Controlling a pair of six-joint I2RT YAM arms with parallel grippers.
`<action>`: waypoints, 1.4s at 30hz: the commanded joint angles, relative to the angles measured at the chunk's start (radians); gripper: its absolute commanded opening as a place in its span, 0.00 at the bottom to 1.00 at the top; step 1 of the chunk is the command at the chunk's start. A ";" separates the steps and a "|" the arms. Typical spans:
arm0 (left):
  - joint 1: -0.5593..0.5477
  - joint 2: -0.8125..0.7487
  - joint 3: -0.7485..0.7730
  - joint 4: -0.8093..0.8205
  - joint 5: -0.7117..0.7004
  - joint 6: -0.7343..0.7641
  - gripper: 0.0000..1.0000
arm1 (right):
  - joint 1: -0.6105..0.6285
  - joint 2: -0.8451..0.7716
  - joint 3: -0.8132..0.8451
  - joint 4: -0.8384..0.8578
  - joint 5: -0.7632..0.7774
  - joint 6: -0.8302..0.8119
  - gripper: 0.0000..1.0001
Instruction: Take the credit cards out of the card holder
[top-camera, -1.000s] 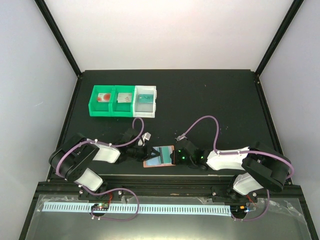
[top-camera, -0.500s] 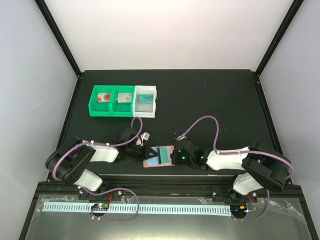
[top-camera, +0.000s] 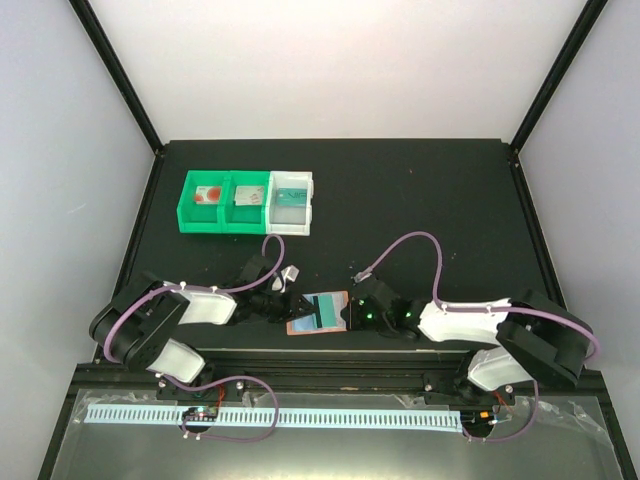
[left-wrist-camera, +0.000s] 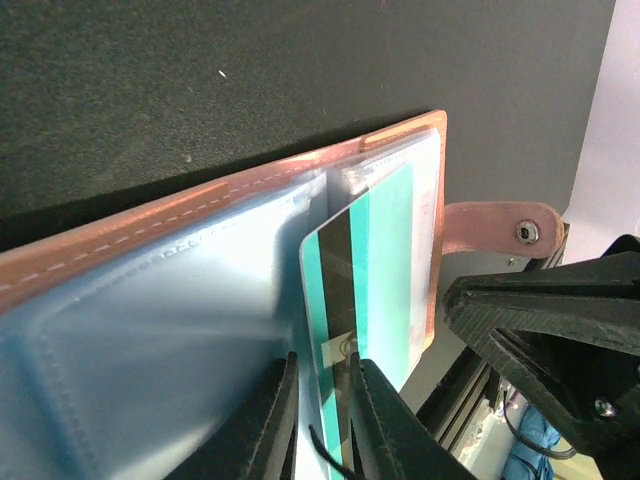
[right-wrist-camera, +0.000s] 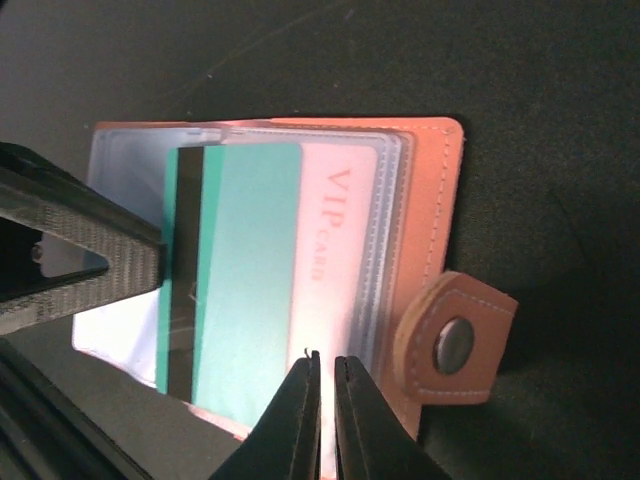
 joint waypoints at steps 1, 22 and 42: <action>0.007 -0.012 0.012 -0.052 -0.017 0.016 0.20 | 0.007 -0.043 0.017 -0.007 -0.035 -0.006 0.07; -0.006 0.020 -0.011 0.046 -0.030 -0.058 0.31 | 0.006 0.125 0.009 0.091 -0.086 0.014 0.12; 0.018 -0.032 -0.007 -0.037 -0.004 0.019 0.02 | 0.007 0.095 -0.029 0.010 0.002 0.036 0.14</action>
